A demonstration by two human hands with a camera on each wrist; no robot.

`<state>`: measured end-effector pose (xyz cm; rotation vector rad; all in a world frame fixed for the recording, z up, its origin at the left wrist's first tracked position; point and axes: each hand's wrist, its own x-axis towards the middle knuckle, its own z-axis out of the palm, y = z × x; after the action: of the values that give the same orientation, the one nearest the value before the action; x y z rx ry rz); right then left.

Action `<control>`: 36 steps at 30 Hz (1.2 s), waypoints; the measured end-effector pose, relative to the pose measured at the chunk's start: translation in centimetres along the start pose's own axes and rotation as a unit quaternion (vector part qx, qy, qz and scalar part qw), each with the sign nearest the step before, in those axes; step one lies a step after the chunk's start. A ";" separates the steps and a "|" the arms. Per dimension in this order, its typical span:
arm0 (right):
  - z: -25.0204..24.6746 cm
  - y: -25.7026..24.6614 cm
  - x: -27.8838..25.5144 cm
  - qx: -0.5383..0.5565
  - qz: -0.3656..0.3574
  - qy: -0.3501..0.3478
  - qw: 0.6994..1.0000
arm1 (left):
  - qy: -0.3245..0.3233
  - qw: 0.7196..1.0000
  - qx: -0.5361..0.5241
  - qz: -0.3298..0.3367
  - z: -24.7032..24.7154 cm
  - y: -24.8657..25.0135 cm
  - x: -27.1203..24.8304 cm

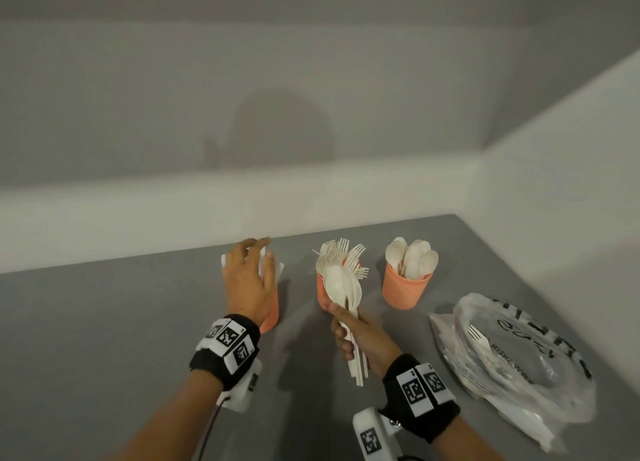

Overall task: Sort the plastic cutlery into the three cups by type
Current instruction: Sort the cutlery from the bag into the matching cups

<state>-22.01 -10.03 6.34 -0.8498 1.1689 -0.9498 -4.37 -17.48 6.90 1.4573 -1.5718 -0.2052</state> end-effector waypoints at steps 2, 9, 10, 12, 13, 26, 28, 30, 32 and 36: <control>0.4 0.4 0.1 -0.100 -0.043 0.036 0.993 | -0.041 0.987 -0.141 -0.064 0.1 2.6 -1.4; 1.9 1.7 -0.6 -0.415 -0.133 0.171 0.884 | -0.212 0.875 -0.343 -0.267 4.2 6.3 -6.6; 1.9 1.9 -0.9 -0.426 -0.136 0.175 0.877 | -0.205 0.869 -0.352 -0.279 4.5 6.5 -6.8; 1.6 1.9 -1.5 -0.376 -0.155 0.166 0.898 | -0.196 0.861 -0.365 -0.296 4.7 6.9 -6.6; 1.1 1.9 -1.6 -0.335 -0.170 0.144 0.916 | -0.198 0.855 -0.371 -0.303 4.8 7.0 -6.4; -1.2 0.8 -2.3 0.008 -0.047 -0.017 0.999 | -0.386 0.804 -0.366 -0.264 4.0 7.5 -4.6; -1.1 1.0 -2.1 -0.016 -0.078 0.034 0.996 | -0.345 0.832 -0.333 -0.279 4.3 7.2 -4.6; -1.2 1.2 -1.9 -0.043 -0.111 0.076 0.990 | -0.298 0.855 -0.314 -0.285 4.4 7.1 -4.8; -1.3 1.2 -1.9 -0.063 -0.130 0.088 0.986 | -0.279 0.864 -0.316 -0.275 4.6 7.0 -5.4; -1.4 1.3 -2.1 -0.028 -0.123 0.078 0.989 | -0.275 0.834 -0.374 -0.298 4.7 7.2 -5.8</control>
<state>-23.47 -7.71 5.62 -0.9951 1.2494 -1.2066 -13.54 -12.76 6.25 1.2247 -1.1477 -1.5469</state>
